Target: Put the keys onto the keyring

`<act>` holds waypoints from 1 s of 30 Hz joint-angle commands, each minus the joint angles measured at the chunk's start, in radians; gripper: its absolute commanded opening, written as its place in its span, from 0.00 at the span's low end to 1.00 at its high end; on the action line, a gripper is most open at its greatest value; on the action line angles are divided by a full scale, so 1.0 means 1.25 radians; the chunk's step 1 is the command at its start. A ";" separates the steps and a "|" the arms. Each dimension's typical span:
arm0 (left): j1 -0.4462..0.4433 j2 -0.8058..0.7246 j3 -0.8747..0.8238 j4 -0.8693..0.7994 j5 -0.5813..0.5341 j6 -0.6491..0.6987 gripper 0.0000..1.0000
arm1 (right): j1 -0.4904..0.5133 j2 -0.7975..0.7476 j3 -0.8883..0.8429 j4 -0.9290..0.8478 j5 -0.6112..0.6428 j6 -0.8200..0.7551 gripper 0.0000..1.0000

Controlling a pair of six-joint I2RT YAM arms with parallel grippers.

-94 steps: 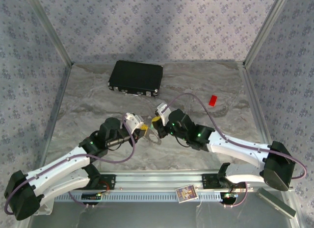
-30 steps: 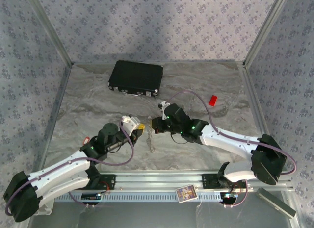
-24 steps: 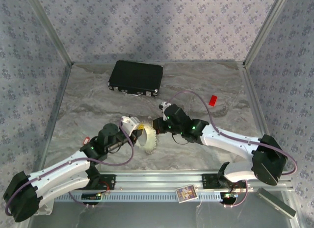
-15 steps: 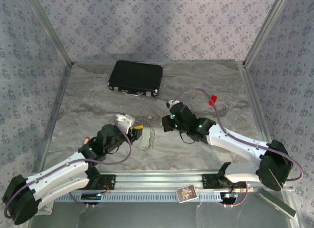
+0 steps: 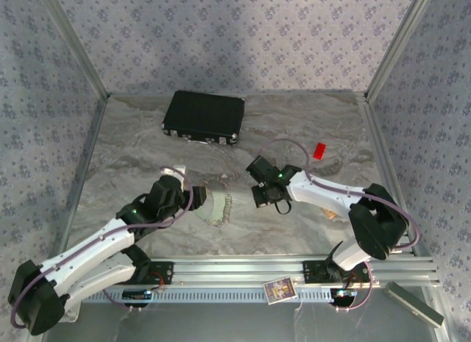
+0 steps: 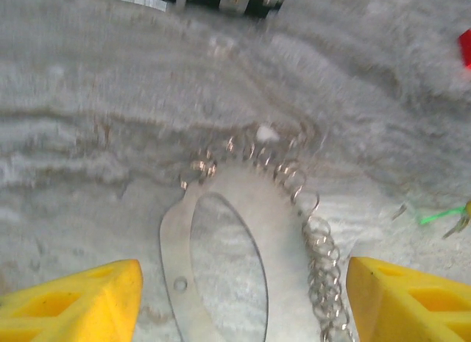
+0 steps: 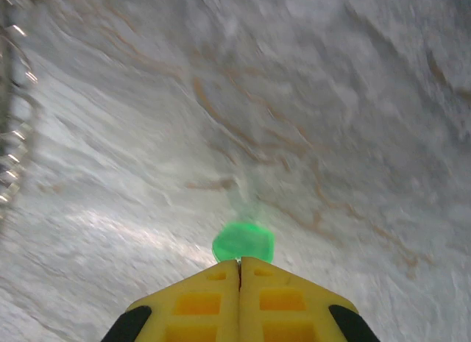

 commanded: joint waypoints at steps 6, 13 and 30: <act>0.006 0.139 0.110 -0.212 0.127 -0.103 0.69 | -0.016 0.119 0.051 -0.020 -0.039 -0.042 0.18; -0.059 0.140 0.076 -0.219 0.141 -0.210 0.60 | -0.032 0.102 0.045 0.031 -0.055 -0.051 0.34; -0.195 0.341 0.093 -0.183 0.105 -0.306 0.44 | -0.061 -0.036 -0.046 0.135 -0.048 -0.026 0.47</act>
